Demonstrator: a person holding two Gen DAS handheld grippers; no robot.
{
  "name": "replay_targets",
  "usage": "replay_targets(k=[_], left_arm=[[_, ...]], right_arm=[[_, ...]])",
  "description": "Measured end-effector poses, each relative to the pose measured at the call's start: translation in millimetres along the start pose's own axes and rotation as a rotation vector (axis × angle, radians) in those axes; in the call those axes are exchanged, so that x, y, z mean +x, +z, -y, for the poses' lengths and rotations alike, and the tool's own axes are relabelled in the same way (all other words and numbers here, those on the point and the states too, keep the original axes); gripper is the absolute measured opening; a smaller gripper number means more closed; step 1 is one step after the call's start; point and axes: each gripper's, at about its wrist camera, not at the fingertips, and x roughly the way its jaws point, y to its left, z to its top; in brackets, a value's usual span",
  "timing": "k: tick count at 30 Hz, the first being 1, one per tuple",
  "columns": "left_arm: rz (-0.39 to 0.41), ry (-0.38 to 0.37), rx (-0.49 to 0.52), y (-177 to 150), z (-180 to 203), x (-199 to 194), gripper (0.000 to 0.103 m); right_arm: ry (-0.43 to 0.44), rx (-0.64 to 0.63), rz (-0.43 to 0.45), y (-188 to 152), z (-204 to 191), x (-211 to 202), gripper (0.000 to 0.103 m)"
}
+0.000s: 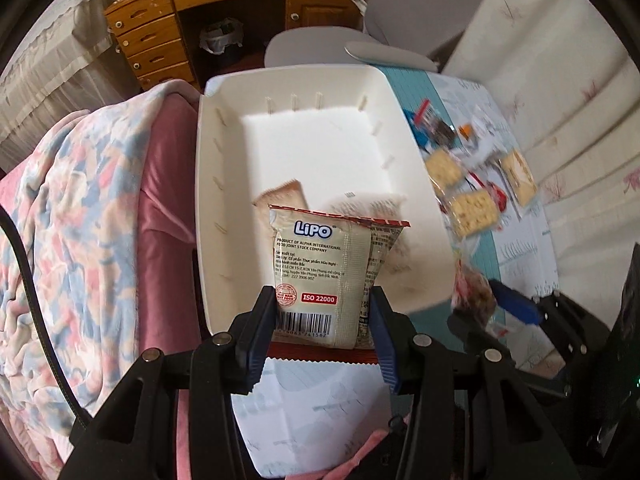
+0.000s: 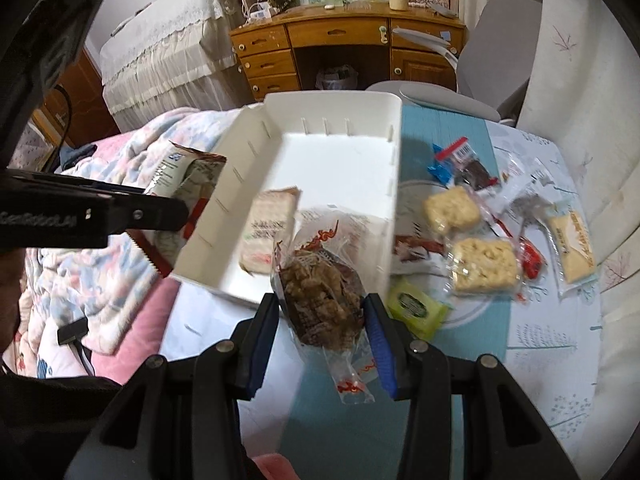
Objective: Organize snacks
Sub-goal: 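Carry both packets into the white tray and open both grippers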
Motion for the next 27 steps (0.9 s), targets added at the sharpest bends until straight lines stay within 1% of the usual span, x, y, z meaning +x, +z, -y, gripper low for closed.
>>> replay_targets(k=[3, 8, 11, 13, 16, 17, 18, 19, 20, 21, 22, 23, 27], left_arm=[[0.036, -0.011, -0.018, 5, -19, 3, 0.044], [0.090, -0.047, -0.037, 10, -48, 11, 0.044], [0.121, -0.070, -0.041, 10, -57, 15, 0.044], [0.143, -0.065, -0.045, 10, -59, 16, 0.045], [0.153, -0.061, -0.073, 9, -64, 19, 0.046], [0.155, -0.069, -0.085, 9, -65, 20, 0.050], [0.155, -0.073, -0.091, 7, -66, 21, 0.060], [0.158, -0.073, -0.097, 6, -66, 21, 0.066], [0.165, -0.070, -0.101, 5, -67, 20, 0.070], [0.175, -0.065, -0.101, 3, -66, 20, 0.070], [0.181, -0.063, -0.099, 2, -66, 19, 0.071], [0.176, -0.060, -0.101, 1, -66, 19, 0.072], [0.156, -0.066, -0.136, -7, -63, 16, 0.073]], right_arm=[[0.007, 0.020, 0.027, 9, -12, 7, 0.044], [0.024, 0.030, 0.045, 21, -28, 19, 0.045], [0.029, 0.030, 0.046, 26, -37, 26, 0.045], [0.027, 0.037, 0.040, 28, -40, 29, 0.045], [0.037, 0.056, 0.027, 30, -43, 34, 0.045], [0.037, 0.061, 0.021, 30, -42, 35, 0.045], [0.036, 0.065, 0.010, 30, -42, 36, 0.046], [0.034, 0.067, 0.007, 30, -43, 37, 0.047], [0.031, 0.070, 0.005, 30, -42, 37, 0.057], [0.029, 0.075, 0.009, 29, -41, 36, 0.068], [0.029, 0.080, 0.015, 29, -40, 34, 0.072], [0.029, 0.084, 0.021, 29, -38, 32, 0.073], [0.020, 0.095, 0.033, 26, -31, 24, 0.074]])
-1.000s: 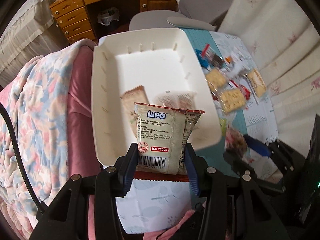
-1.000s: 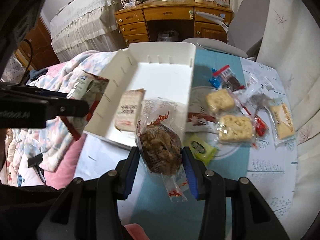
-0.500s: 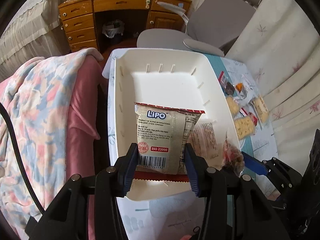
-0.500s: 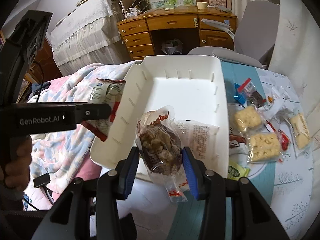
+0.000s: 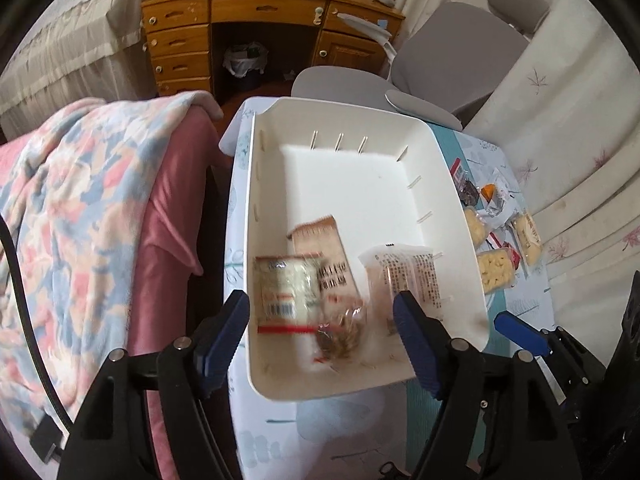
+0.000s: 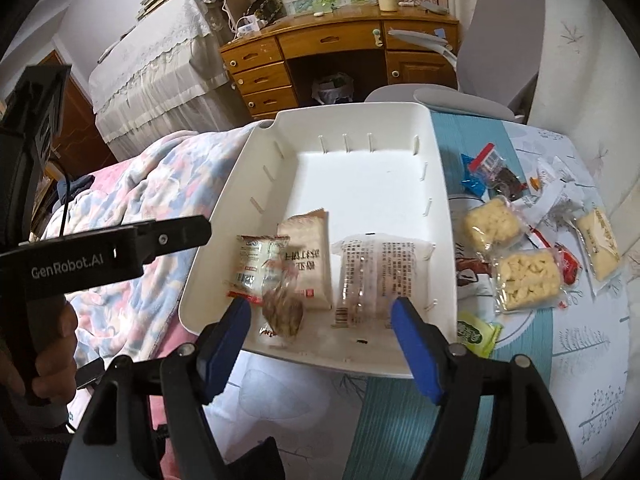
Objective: Organize snacks
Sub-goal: 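Move both grippers back toward the remaining snacks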
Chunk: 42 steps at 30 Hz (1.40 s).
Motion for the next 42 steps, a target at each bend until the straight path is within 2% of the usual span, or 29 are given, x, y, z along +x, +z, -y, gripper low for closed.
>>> replay_targets(k=[6, 14, 18, 28, 33, 42], left_arm=[[0.030, 0.053, 0.001, -14, 10, -11, 0.073], [0.079, 0.010, -0.095, -36, 32, -26, 0.074], [0.057, 0.011, -0.136, -48, 51, -25, 0.077], [0.039, 0.011, -0.210, -75, 114, -18, 0.077], [0.033, 0.009, -0.227, -83, 153, -11, 0.077], [0.014, 0.023, -0.261, -91, 222, 15, 0.077]], right_arm=[[0.000, 0.019, 0.025, -5, 13, -17, 0.074], [0.019, 0.013, 0.059, -12, 40, -43, 0.074], [0.028, 0.014, 0.074, -16, 60, -57, 0.074], [0.036, -0.010, 0.064, -22, 123, -82, 0.074], [0.036, -0.026, 0.055, -24, 160, -91, 0.082], [0.027, -0.067, 0.019, -21, 226, -92, 0.082]])
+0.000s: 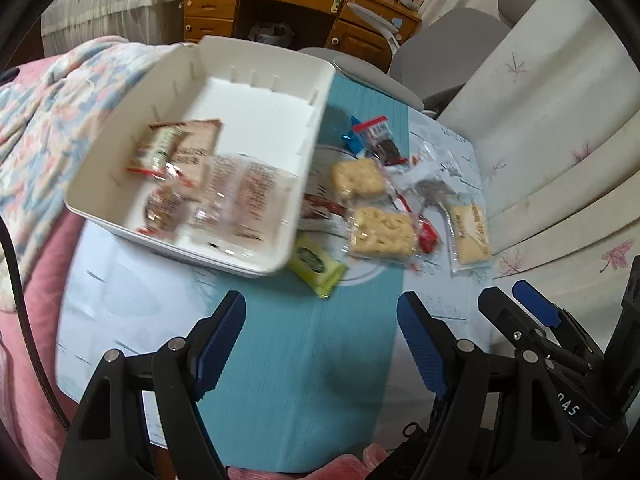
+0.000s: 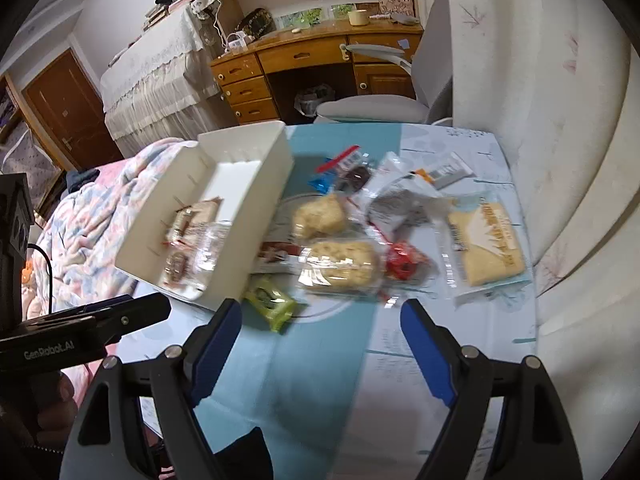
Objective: Organize snacks
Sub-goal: 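Move both grippers back toward the remaining snacks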
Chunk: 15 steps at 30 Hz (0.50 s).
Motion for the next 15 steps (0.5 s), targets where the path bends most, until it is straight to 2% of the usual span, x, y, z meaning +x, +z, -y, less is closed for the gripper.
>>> replay_targets(k=[8, 13, 15], left_arm=[[-0.079, 0.032, -0.058, 5, 44, 43, 0.077], [-0.170, 0.017, -0.146, 14, 62, 78, 0.077], [-0.202, 0.010, -0.199, 18, 64, 92, 0.077]], right_arm=[[-0.027, 0.009, -0.024, 4, 62, 10, 0.083], [-0.047, 0.034, -0.036, 6, 96, 21, 0.084], [-0.060, 0.041, -0.042, 8, 107, 26, 0.089]])
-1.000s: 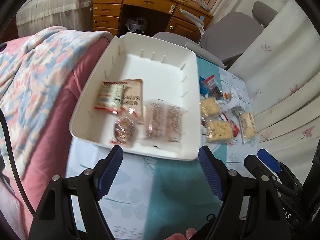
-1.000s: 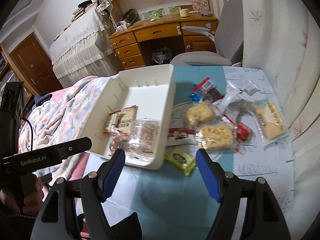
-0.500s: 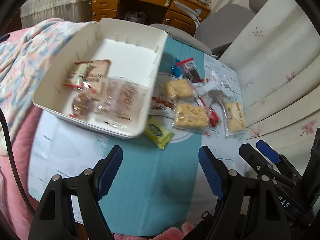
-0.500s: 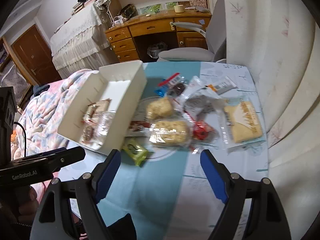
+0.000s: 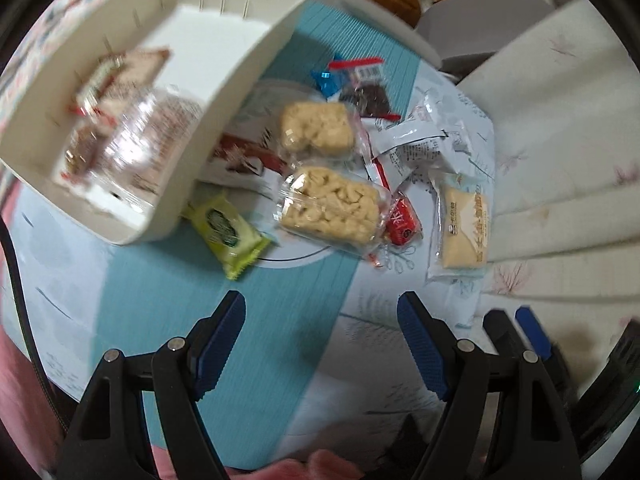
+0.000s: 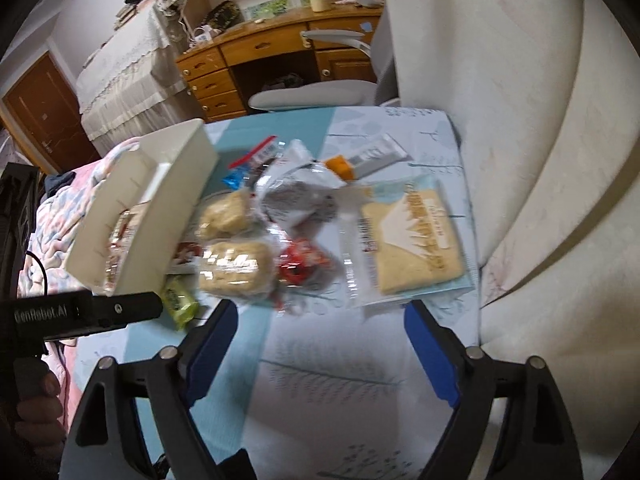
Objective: Organize snacks
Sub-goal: 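Move both grippers back toward the remaining snacks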
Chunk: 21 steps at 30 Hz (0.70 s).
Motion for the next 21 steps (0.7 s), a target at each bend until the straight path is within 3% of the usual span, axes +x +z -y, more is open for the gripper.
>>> replay_targets(k=[5, 10, 16, 21], left_arm=[[-0.036, 0.024, -0.086, 15, 11, 24, 0.077], [-0.094, 0.033, -0.293, 31, 4, 54, 0.077], [-0.129, 0.056, -0.455, 46, -9, 81, 0.077], [-0.141, 0.058, -0.539, 53, -16, 97, 0.077]], right_arm=[[-0.033, 0.017, 0.001, 8, 24, 17, 0.089], [-0.046, 0.026, -0.004, 14, 44, 42, 0.089], [-0.065, 0.001, 0.015, 19, 61, 66, 0.089], [-0.092, -0.052, 0.003, 21, 64, 90, 0.089]])
